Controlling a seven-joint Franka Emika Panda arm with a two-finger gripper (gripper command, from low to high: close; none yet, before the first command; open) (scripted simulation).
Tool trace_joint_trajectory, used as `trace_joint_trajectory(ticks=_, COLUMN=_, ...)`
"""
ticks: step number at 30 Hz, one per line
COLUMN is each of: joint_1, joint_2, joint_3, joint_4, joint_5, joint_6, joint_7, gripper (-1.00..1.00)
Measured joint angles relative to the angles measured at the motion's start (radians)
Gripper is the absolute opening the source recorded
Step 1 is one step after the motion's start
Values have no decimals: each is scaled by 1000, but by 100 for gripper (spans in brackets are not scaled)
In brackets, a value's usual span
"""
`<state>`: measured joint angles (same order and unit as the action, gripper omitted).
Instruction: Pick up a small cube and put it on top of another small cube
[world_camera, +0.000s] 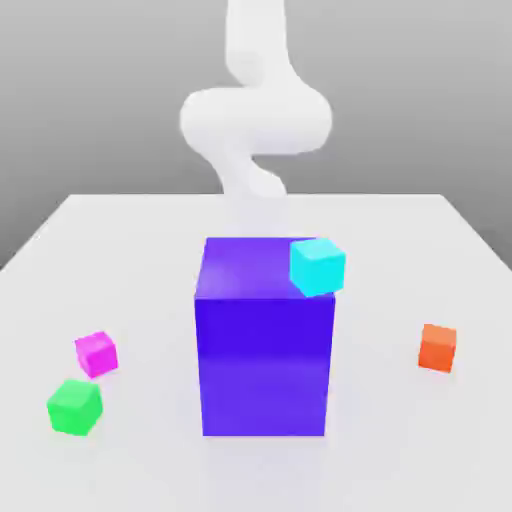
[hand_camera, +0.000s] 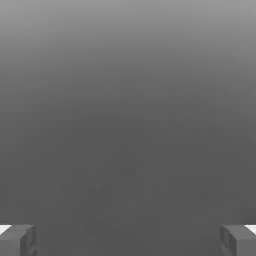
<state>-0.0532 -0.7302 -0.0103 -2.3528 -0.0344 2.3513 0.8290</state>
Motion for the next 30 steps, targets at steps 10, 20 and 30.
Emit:
trace_joint_trajectory(ticks=10, joint_1=-213, joint_2=281, joint_3=-90, joint_4=-212, joint_5=-113, joint_6=204, joint_7=97, gripper=0)
trace_joint_trajectory(ticks=20, joint_1=-387, joint_2=555, joint_3=-240, joint_4=-421, joint_5=-133, joint_6=410, joint_7=126, gripper=0)
trace_joint_trajectory(ticks=30, joint_1=-549, joint_2=872, joint_3=-166, joint_4=-513, joint_5=218, joint_6=654, joint_7=-113, gripper=0)
